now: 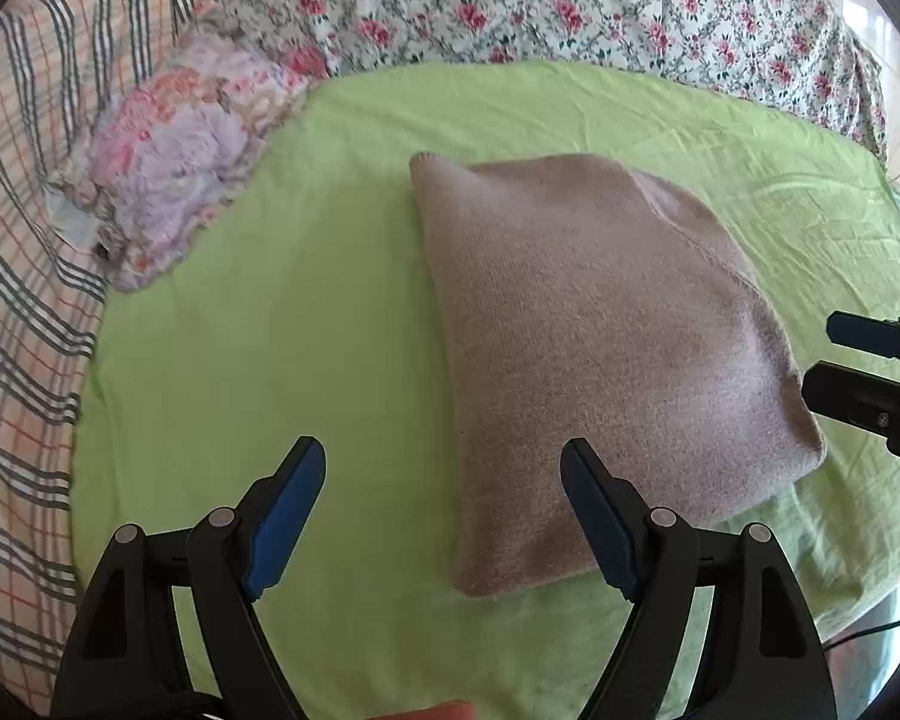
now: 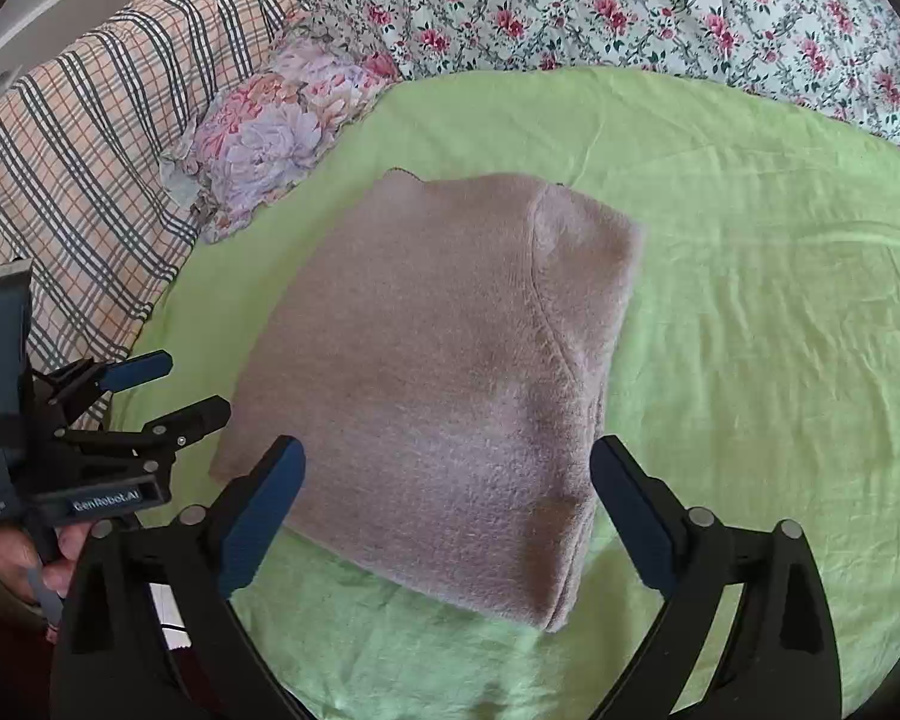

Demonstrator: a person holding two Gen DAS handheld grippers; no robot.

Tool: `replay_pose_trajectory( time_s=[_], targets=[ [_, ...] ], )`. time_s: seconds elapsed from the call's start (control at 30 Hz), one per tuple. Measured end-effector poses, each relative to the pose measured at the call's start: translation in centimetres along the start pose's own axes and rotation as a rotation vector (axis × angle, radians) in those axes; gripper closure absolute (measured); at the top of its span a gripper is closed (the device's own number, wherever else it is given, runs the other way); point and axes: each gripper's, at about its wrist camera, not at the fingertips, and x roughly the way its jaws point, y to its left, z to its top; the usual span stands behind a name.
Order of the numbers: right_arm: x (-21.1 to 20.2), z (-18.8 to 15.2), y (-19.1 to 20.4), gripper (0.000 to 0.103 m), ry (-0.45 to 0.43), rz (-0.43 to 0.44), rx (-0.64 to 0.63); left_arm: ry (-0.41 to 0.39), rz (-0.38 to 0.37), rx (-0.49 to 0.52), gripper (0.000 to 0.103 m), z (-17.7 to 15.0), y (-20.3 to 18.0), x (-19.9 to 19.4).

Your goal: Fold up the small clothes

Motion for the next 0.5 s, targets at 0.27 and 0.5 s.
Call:
replay_pose_trajectory(
  time_s=[0.27,0.5],
  targets=[
    [-0.7,-1.2,0.9,0.004,-0.023,-0.046,-0.004,-0.008,0.018,0.017,0.020,-1.0,-0.9,-0.9],
    [-0.6,-2.4,0.6,0.004,-0.018,-0.055,0.012,-0.009,0.018,0.022,0.018,-0.9,-1.4,-1.0]
  ],
)
